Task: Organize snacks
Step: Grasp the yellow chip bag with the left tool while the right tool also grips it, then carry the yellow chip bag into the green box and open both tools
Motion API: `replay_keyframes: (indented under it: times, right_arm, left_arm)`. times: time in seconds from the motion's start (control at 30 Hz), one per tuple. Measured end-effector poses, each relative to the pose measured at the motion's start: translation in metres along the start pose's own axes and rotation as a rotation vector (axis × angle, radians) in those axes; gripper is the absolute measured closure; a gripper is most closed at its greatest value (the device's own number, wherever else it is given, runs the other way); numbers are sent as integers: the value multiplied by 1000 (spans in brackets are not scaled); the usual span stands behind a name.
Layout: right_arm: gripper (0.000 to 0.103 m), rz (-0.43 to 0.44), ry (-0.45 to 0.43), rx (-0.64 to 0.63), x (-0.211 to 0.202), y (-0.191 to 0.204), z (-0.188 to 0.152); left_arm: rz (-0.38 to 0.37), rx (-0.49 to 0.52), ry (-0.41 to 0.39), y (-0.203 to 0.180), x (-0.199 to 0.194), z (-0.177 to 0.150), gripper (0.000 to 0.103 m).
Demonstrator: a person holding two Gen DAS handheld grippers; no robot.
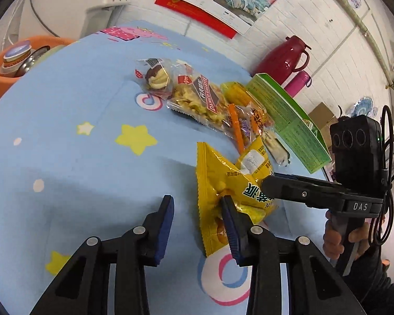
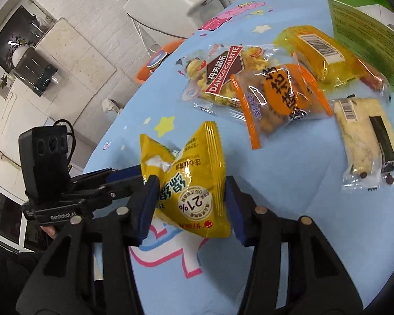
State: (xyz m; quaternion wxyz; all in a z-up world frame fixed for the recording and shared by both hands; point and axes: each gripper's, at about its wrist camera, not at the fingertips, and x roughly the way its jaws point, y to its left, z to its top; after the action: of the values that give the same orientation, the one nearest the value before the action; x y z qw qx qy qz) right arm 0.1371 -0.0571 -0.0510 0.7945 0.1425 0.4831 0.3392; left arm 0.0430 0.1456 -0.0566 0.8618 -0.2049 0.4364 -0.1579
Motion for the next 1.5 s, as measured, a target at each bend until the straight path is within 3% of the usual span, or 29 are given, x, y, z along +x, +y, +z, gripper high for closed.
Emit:
replay_keyframes:
  times: [0.13,0.3,0.33,0.37,0.43,0.63,0.9,1.13,1.3,1.5]
  right_arm:
    - [45,-7,-12,-8,-3,2,-1]
    - [44,-18,-18,14,0,-4,-6]
    - [46,-34,-30,0,1,-2,-8]
    - [56,-62,-31,-16,1,2,-9]
    - [62,-78,-40,-10,1,5,-12]
    - [65,-92,-152,5,-34,7,-17]
    - [65,-170,-375,16,-116,2,-2]
    - [65,-278,-513,61,-172,-25,22]
    - [65,-316,-556,112,-194,-60,49]
    - [65,-329,-521,191,-192,-114,81]
  left_arm:
    - [-31,46,29,-11,3,0,52]
    - [5,142,26,-24,8,-1,49]
    - [15,167,29,-29,12,0,51]
    - [31,187,33,-33,15,2,54]
    - [13,202,54,-40,19,2,76]
    - [-29,231,25,-63,8,14,78]
    - [-111,406,-65,-136,5,61,78]
    - [-199,498,-88,-191,36,115,78]
    - [-210,516,-83,-219,72,152,78]
    - [-164,488,-31,-226,123,183,76]
